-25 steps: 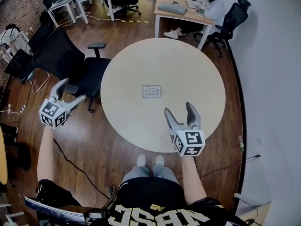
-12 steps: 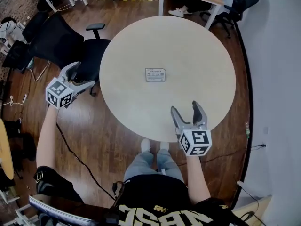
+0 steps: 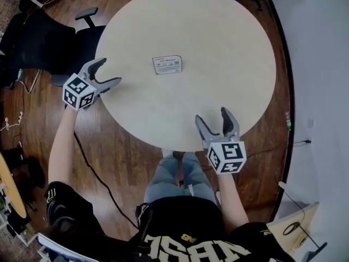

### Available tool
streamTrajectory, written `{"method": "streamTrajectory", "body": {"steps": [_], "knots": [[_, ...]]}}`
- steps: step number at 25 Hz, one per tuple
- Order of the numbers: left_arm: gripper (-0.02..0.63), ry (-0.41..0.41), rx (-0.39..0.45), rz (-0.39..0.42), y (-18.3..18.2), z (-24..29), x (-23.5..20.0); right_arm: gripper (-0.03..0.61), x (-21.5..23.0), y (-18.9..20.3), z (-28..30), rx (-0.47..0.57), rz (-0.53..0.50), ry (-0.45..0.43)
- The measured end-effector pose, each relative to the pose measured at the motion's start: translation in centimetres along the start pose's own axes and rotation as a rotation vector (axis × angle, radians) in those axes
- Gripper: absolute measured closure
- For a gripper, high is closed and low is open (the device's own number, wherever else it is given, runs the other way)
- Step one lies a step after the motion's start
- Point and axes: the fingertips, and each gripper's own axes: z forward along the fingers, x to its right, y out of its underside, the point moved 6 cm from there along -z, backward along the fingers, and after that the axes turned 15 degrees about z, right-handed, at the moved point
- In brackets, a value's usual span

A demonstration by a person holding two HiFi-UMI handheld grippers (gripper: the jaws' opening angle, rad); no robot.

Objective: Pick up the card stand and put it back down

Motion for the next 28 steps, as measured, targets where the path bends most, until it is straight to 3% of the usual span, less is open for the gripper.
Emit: {"method": "streamTrajectory", "body": {"steps": [11, 17, 20, 23, 25, 28], "knots": [[0.212, 0.187, 0.096, -0.016, -0.9, 15.9, 2.3, 0.190, 4.1, 1.2, 1.1, 0.021, 0.082, 0.021], [0.283, 0.230, 0.135, -0.041, -2.1, 21.5, 3.4, 0.190, 6.2, 1.2, 1.5, 0.018, 0.110, 0.059], [0.353, 0.243, 0.142, -0.036, -2.7, 22.8, 4.3, 0.190, 6.8, 1.7, 1.2, 0.014, 0.121, 0.060], [0.553, 0.270, 0.166, -0.038, -3.1, 23.2, 4.9, 0.190, 6.9, 1.9, 1.0, 0.017, 0.148, 0.039], [0.591, 0.311, 0.177, -0.041, -3.4, 23.1, 5.4, 0.190, 6.3, 1.6, 1.0, 0.023, 0.172, 0.010], [0.597, 0.352, 0.179, -0.025, -4.9, 22.5, 6.4, 0.190, 5.3, 0.7, 0.9, 0.039, 0.169, -0.022]]}}
